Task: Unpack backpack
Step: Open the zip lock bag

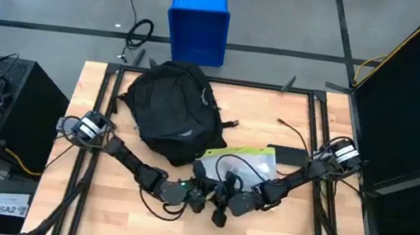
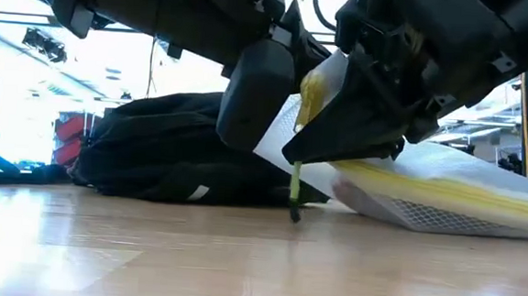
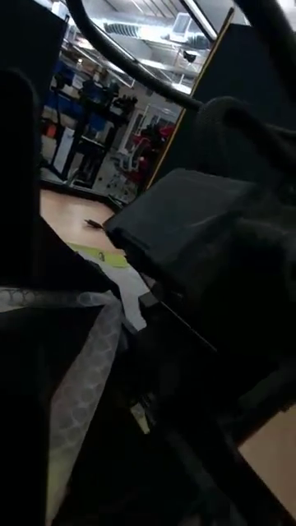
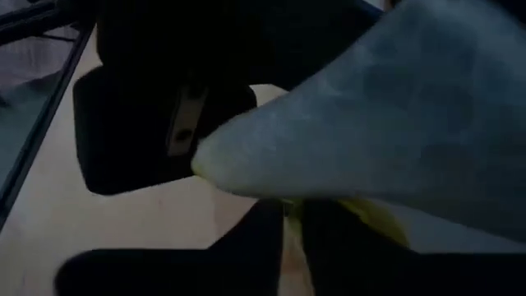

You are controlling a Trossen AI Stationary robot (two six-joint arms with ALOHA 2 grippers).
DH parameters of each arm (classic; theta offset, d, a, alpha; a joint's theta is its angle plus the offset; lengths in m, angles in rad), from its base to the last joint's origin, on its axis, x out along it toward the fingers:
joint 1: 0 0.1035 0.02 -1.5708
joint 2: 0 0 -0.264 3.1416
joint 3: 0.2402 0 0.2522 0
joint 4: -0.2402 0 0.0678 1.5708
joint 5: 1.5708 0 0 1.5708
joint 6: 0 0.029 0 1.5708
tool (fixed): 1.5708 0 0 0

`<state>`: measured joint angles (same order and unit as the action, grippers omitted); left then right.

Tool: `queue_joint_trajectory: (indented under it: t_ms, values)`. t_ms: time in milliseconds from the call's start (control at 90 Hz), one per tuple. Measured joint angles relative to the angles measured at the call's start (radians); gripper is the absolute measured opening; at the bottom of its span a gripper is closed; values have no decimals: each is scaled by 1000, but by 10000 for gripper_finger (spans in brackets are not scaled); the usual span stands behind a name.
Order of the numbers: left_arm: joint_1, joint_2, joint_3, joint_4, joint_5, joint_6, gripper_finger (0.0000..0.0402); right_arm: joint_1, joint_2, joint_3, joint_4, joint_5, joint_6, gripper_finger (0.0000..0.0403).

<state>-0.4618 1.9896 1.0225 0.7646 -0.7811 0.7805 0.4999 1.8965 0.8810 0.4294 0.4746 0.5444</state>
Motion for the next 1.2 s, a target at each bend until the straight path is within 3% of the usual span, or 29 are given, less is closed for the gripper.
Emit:
queue_joint_trajectory:
  t_ms: [611, 944, 1200]
  values:
    - [-24, -1, 2, -162, -53, -15, 0, 90, -22, 2, -222, -136, 164, 0]
    - [-84, -1, 2, -421, -85, -242, 0, 129, -107, 0, -454, -141, 268, 0]
    - [-121, -3, 3, -569, -90, -404, 0, 127, -157, 0, -531, -119, 270, 0]
